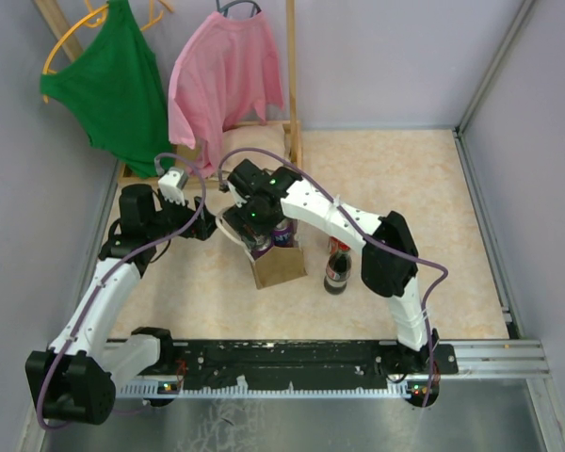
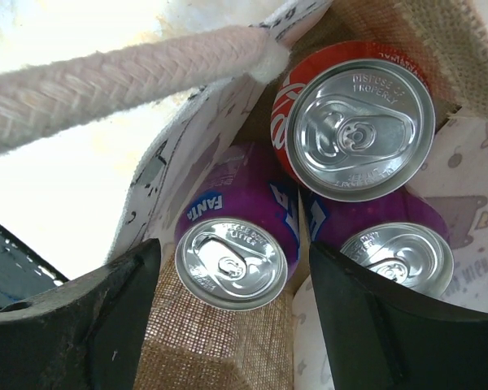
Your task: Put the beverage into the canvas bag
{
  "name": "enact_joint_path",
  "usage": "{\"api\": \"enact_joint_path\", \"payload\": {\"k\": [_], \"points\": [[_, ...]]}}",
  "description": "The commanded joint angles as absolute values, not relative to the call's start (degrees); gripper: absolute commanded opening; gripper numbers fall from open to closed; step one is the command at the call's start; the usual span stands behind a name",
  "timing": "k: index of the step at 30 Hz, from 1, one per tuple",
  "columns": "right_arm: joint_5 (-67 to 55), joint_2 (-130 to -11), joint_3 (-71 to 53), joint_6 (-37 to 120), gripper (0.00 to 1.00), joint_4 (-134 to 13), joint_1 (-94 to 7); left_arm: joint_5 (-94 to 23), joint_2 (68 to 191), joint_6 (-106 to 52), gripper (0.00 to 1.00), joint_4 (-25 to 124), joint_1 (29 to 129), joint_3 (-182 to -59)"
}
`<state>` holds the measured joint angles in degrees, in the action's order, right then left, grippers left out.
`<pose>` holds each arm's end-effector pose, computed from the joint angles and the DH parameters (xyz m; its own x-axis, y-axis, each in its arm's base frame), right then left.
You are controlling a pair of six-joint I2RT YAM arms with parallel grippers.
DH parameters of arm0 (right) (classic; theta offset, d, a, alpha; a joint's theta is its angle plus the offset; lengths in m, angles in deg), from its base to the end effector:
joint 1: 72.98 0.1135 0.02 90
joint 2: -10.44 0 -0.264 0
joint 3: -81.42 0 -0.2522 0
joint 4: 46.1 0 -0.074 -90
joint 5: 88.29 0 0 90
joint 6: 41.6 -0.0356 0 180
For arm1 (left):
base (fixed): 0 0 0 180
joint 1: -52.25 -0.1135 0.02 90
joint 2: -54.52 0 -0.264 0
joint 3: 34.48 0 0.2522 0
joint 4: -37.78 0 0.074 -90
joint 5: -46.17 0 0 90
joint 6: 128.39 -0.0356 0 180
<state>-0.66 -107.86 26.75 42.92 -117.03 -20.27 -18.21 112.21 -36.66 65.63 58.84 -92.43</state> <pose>0.2676 0.3539 0.2784 -0.6185 -0.6548 -0.4344 -0.7503 0.6564 0.0790 0.2219 -0.0411 0.2886 -0.4745 0.0274 -0.8798 0.4701 0.8530 -0.2269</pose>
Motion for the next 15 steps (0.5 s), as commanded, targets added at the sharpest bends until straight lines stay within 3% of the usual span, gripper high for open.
{"api": "enact_joint_path", "payload": {"k": [1,15], "points": [[1.62,-106.63,30.72,43.62,0.73,-115.41,-19.89,-17.14,110.89,-36.02,0.89,64.37,58.31,-91.75],[19.9,-99.42,43.94,41.17,0.75,-110.05,-24.42,-15.97,110.61,-36.02,0.89,63.94,58.14,-91.44]]}}
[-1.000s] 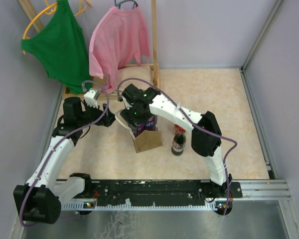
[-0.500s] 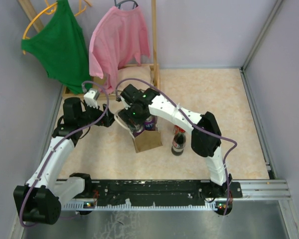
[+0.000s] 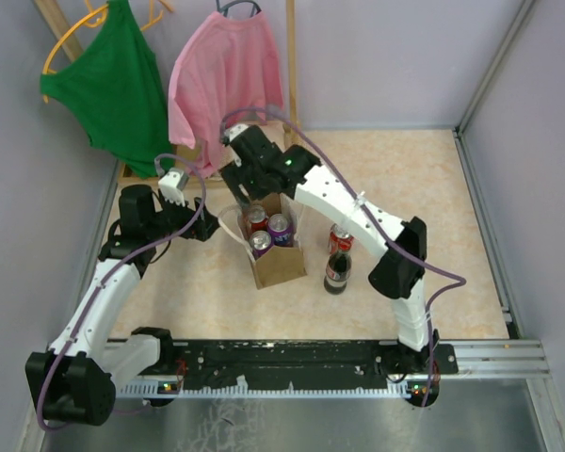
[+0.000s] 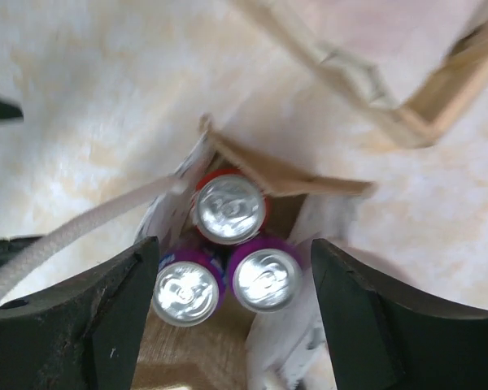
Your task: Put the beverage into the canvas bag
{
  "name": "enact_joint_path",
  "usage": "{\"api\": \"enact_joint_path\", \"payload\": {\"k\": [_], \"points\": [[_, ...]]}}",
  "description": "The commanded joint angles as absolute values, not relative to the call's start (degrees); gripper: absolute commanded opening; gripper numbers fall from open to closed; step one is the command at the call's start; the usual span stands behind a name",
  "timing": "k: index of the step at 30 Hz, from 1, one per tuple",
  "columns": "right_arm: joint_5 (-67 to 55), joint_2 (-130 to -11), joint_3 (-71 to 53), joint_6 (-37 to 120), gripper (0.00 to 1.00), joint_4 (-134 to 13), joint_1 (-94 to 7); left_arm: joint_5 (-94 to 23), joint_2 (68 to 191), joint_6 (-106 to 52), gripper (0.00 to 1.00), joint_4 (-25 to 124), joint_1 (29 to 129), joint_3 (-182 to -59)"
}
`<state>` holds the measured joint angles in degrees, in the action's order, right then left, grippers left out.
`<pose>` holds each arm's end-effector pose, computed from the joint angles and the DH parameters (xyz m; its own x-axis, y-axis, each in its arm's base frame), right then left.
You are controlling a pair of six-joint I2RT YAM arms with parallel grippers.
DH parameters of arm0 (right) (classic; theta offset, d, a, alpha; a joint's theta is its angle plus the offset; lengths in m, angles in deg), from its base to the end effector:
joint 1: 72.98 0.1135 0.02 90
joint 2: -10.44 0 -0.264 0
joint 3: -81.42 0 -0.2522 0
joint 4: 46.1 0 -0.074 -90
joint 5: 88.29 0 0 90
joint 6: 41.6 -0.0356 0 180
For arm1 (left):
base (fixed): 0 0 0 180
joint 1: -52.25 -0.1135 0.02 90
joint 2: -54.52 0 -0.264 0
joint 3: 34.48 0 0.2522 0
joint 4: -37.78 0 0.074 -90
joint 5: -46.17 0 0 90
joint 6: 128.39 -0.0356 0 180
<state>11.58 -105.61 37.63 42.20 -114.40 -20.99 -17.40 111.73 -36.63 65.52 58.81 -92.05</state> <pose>0.2791 0.3472 0.3564 -0.5322 -0.5081 -0.6772 -0.6521 0.7561 -0.0548 0.2200 -0.0412 0.2883 -0.4719 0.0266 -0.8813 0.4807 0.8457 -0.2319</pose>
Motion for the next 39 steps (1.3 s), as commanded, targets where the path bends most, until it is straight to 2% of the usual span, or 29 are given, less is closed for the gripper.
{"api": "enact_joint_path", "payload": {"k": [1,7,12,20,39], "points": [[20.64,-99.4,45.1,40.39,0.75,-110.69,-26.51,-15.97,110.55,-35.98,0.89,63.93,58.06,-91.4],[20.6,-99.23,48.27,34.09,0.75,-121.78,-41.13,-16.01,110.02,-36.19,0.89,64.44,57.97,-91.45],[13.26,-95.16,33.91,33.59,0.76,-125.9,-48.5,-15.82,110.13,-36.19,0.9,64.39,57.82,-91.25],[4.67,-88.02,13.9,31.67,0.76,-120.56,-48.81,-15.13,111.17,-36.23,0.89,64.37,57.79,-91.6],[2.0,-86.7,1.71,30.48,0.75,-118.95,-45.78,-14.98,112.49,-36.72,0.89,64.38,57.83,-92.2]]}}
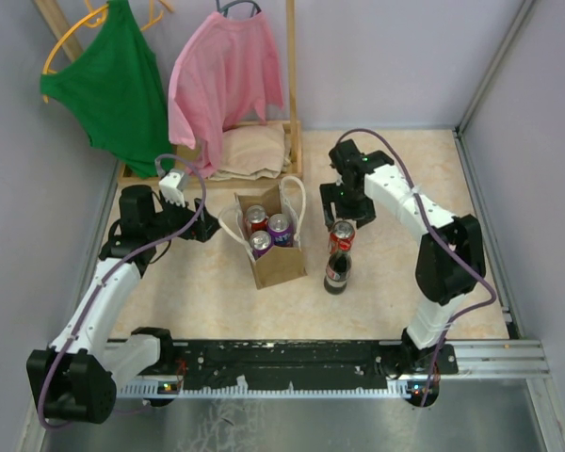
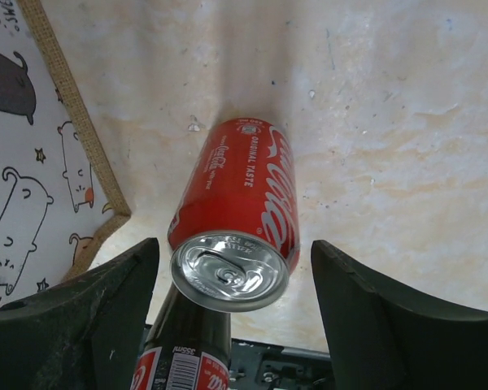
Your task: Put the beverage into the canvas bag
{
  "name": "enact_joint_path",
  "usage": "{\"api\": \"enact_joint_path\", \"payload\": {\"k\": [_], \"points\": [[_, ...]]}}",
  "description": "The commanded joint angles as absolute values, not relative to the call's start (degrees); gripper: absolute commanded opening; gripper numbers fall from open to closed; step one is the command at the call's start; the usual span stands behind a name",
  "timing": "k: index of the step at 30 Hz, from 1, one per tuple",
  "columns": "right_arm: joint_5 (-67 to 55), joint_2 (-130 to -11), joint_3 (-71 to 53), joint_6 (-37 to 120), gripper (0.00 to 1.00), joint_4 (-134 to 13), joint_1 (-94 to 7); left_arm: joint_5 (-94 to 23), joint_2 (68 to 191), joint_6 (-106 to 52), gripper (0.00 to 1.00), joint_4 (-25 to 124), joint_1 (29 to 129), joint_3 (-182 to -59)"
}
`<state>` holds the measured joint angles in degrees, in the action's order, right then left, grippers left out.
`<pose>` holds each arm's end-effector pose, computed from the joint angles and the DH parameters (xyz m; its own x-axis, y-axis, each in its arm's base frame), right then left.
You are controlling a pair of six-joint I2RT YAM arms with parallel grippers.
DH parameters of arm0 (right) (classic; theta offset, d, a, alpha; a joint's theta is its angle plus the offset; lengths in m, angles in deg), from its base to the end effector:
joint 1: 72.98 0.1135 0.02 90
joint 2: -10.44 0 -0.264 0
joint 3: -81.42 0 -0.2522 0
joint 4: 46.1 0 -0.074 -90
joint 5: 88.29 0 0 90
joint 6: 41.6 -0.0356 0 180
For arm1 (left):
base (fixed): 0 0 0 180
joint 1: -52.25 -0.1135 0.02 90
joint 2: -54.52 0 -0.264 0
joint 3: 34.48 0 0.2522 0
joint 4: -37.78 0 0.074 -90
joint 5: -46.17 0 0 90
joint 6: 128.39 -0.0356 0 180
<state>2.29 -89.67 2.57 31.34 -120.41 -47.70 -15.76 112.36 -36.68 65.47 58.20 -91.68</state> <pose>0.3167 0.1492 0.2730 -0.9524 -0.1253 -0.2780 -0.1517 0.9856 0.0752 0.2215 -0.0399 0.2842 -0.4868 0.0243 -0.8732 0.4891 0.8358 -0.2495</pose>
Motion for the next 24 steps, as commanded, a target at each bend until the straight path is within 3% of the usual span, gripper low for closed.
{"api": "enact_joint_path", "payload": {"k": [1,16,18,22,24], "points": [[2.02,-86.78,1.36,30.27,0.75,-118.81,-45.32,-15.0,112.53,-36.72,0.89,64.34,57.79,-92.27],[4.34,-89.54,-2.65,30.03,0.7,-116.71,-44.48,-15.24,111.96,-36.81,0.89,64.46,57.78,-91.93],[4.59,-89.66,-2.27,30.03,0.57,-116.53,-44.5,-15.19,111.97,-36.83,0.89,64.46,57.78,-92.01],[5.17,-89.09,-0.42,29.94,0.12,-116.45,-44.5,-15.32,111.83,-36.81,0.89,64.55,57.8,-92.06],[6.05,-88.78,1.76,30.0,0.0,-116.89,-44.5,-15.31,111.7,-36.81,0.89,64.7,57.79,-92.08]]}}
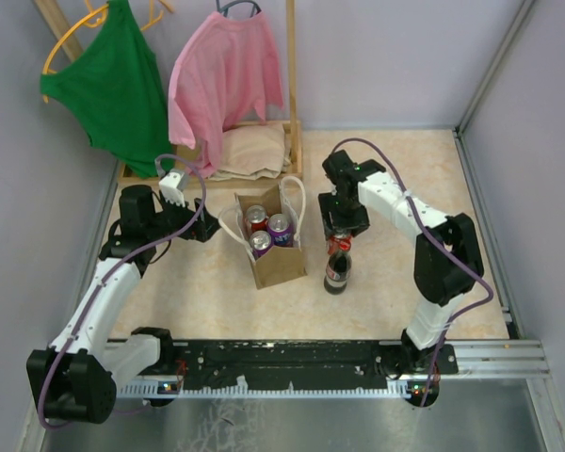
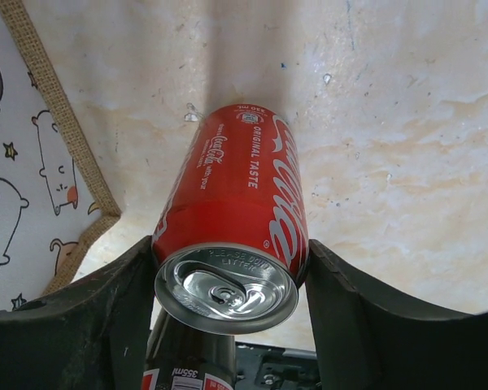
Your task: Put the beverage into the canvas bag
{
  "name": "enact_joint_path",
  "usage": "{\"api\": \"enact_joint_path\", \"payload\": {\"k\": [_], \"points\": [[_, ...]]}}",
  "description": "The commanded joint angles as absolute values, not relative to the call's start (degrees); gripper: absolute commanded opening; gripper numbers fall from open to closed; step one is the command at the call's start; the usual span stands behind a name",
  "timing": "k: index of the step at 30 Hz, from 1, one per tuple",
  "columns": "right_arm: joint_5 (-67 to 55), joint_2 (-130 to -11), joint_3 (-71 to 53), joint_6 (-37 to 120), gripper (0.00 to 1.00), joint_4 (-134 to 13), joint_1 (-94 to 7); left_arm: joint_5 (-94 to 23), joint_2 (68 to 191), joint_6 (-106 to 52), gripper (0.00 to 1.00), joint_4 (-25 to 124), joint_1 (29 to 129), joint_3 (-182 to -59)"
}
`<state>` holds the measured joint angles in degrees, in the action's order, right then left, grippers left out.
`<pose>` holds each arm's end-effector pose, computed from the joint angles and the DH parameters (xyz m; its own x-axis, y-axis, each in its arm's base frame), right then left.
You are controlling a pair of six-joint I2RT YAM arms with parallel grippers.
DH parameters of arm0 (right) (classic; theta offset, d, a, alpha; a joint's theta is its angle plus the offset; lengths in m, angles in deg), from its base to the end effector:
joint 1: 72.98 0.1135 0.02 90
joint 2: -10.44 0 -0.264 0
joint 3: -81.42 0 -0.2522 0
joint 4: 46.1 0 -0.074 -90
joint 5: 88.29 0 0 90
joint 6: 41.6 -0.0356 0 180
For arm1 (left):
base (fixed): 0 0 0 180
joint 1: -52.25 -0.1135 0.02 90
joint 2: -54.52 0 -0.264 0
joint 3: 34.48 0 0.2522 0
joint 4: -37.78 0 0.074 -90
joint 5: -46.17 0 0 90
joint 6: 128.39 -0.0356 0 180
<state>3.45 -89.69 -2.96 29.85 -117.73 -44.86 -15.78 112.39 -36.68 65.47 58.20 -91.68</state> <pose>0.3040 0.1612 0.2472 -0.9596 -0.1523 -0.2365 -0.1681 0.9846 0.0483 0.2216 -0.0399 0.2840 -0.4873 0.0243 -0.8729 0.4887 0.8360 -0.2495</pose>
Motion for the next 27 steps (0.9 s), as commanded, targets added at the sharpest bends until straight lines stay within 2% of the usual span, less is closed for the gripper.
{"api": "enact_joint_path", "payload": {"k": [1,15,18,23,27], "points": [[6.7,-88.66,3.4,29.99,0.0,-117.28,-44.5,-15.31,111.66,-36.86,0.89,64.72,57.81,-92.07],[15.11,-89.67,31.64,36.8,0.0,-121.2,-45.38,-15.2,111.24,-36.61,0.89,64.64,57.78,-91.96],[12.25,-88.76,36.22,38.0,0.0,-116.96,-45.17,-15.18,111.26,-36.64,0.89,64.63,57.82,-92.09],[4.03,-84.82,35.09,38.33,0.0,-105.91,-42.96,-15.16,111.14,-36.62,0.89,64.94,57.78,-92.17],[-1.16,-84.76,36.2,38.43,0.0,-104.42,-39.24,-15.03,111.27,-36.71,0.89,65.1,57.84,-92.33]]}}
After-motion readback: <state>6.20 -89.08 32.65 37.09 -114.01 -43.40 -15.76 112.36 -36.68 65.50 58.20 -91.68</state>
